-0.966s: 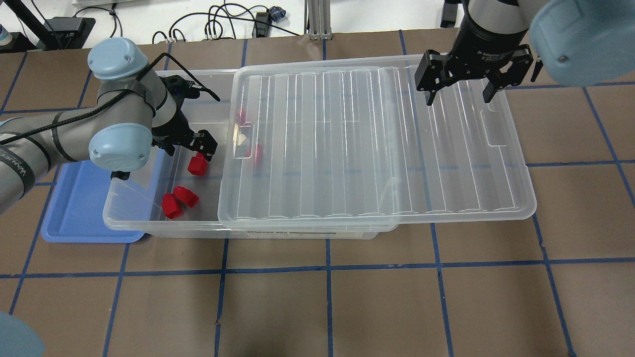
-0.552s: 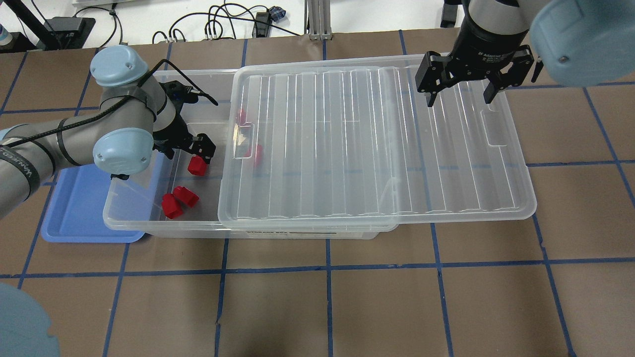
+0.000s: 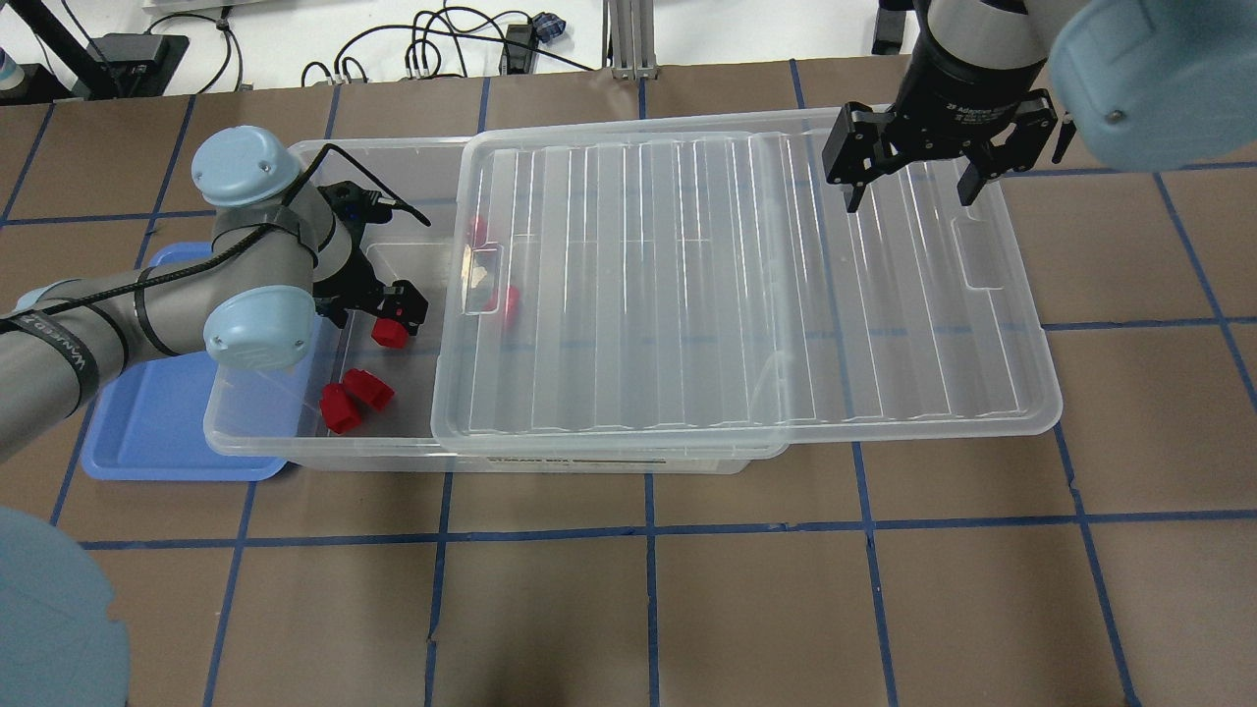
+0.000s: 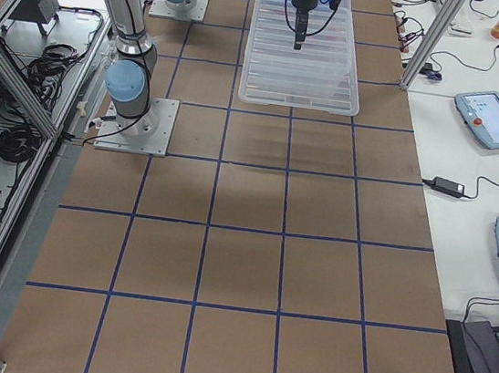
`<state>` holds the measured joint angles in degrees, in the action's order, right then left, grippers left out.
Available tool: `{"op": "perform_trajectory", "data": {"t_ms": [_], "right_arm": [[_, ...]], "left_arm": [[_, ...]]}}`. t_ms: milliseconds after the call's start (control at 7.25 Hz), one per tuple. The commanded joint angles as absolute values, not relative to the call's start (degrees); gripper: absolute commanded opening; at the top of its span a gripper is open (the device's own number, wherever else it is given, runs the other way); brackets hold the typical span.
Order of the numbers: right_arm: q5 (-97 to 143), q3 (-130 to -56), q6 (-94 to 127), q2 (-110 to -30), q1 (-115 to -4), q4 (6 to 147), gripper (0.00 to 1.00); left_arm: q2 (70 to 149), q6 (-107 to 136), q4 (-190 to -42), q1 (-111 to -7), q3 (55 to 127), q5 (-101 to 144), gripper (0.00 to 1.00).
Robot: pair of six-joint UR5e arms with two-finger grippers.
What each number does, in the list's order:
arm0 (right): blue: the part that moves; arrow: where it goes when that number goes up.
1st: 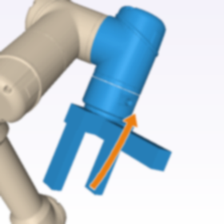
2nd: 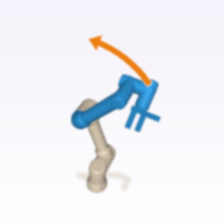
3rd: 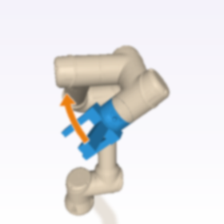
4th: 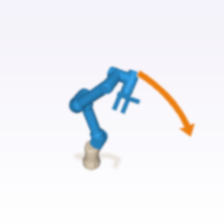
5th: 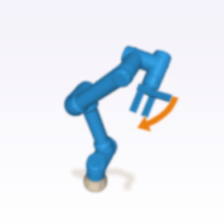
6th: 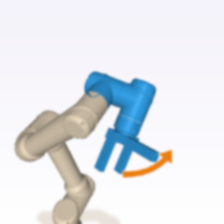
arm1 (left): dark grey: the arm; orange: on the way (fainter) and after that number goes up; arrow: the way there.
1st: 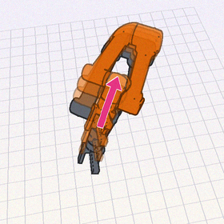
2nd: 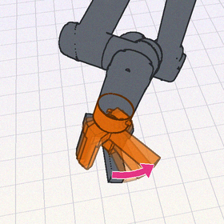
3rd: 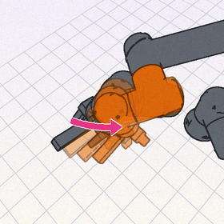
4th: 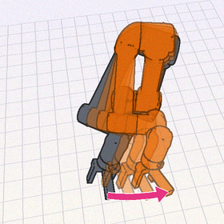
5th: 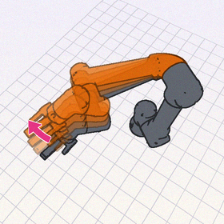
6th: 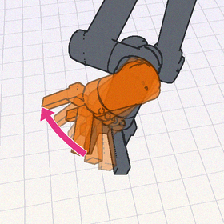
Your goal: Place red block in blue tray from box
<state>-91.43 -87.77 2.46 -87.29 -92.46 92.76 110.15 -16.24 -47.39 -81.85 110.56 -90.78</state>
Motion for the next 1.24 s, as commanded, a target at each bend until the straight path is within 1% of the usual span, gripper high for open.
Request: {"op": "perform_trajectory", "data": {"t_ms": [0, 138, 276, 414, 552, 828, 966, 1103], "right_arm": [[-91.49, -87.71, 2.46, -87.28, -92.46, 92.81, 1.00], [-91.58, -87.63, 2.55, -87.36, -92.46, 92.64, 1.00], [-91.58, -87.54, 2.55, -87.36, -92.46, 92.55, 1.00], [-91.58, -87.37, 2.72, -87.36, -92.46, 92.46, 1.00], [-91.58, -87.19, 2.72, -87.28, -92.46, 92.46, 1.00], [-91.58, -87.28, 2.81, -87.28, -92.46, 92.46, 1.00], [-91.58, -87.28, 2.81, -87.28, -92.46, 92.46, 1.00], [-91.58, -87.28, 2.81, -87.28, -92.46, 92.46, 1.00]], "left_arm": [[111.96, -14.95, -47.20, -82.00, 111.18, -89.40, 1.00], [112.84, -15.03, -45.98, -81.91, 111.44, -88.43, 1.00], [113.11, -14.94, -45.53, -82.00, 111.36, -88.42, 0.78], [113.12, -15.03, -45.53, -82.00, 110.92, -88.94, 0.31], [112.77, -15.12, -45.53, -82.00, 110.92, -89.21, 0.00], [110.14, -14.94, -47.44, -82.87, 109.18, -89.12, 0.00], [107.60, -14.94, -53.29, -82.79, 106.81, -89.03, 0.00], [105.40, -14.94, -61.09, -82.88, 102.78, -89.03, 0.00]]}}
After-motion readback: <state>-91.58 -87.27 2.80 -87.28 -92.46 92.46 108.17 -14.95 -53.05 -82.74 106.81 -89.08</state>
